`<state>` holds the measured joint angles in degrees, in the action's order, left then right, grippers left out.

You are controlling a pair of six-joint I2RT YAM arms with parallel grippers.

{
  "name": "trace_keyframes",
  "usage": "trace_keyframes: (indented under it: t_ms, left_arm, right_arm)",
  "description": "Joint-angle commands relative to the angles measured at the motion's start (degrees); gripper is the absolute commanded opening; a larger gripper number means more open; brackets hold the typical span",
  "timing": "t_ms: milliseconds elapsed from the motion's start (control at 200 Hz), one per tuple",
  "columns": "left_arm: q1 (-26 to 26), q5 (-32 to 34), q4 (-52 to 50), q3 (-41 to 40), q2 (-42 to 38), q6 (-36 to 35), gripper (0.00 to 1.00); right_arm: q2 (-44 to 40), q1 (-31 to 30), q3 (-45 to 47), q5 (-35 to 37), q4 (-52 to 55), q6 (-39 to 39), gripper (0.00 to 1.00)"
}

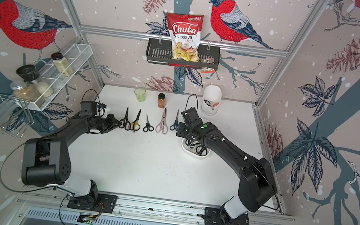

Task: Take the scissors out of the storage box
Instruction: Place the scissors at the center of the board.

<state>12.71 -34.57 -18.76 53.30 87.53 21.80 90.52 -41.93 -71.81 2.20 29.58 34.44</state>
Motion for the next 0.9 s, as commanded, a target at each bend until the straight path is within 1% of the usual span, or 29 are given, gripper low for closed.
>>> trace_keyframes:
  t_ms: [0,125,170,340,505,760,895]
  left_arm:
    - [0.2,3.0,-2.6,2.1,1.8,-5.9,0.08]
    - [0.3,7.7,-4.9,3.6,4.3,-9.4,0.08]
    - [0.4,9.3,-5.4,5.6,5.0,-10.3,0.08]
    - [0.8,12.2,-5.2,7.9,6.9,-12.1,0.08]
    - [0.8,11.8,-5.9,10.5,10.2,-13.7,0.08]
    - [0.8,12.1,-5.7,11.5,13.9,-14.6,0.09]
    - [0.8,14.4,-5.9,12.3,15.5,-14.0,0.11]
  right_arm:
    - [0.4,0.3,-0.8,-0.5,1.7,-2.4,0.56]
    - [0.7,0.6,-0.8,-0.5,2.1,-2.8,0.56]
    - [0.7,0.7,-0.8,-0.7,2.1,-2.9,0.56]
    - [1.2,1.1,-1.2,-1.1,3.2,-3.4,0.56]
    - [2.1,1.4,-1.7,-1.2,4.2,-3.7,0.56]
    - [3.0,1.5,-2.4,-1.0,5.0,-3.9,0.56]
    - [3.2,1.5,-2.6,-0.9,4.9,-3.7,0.56]
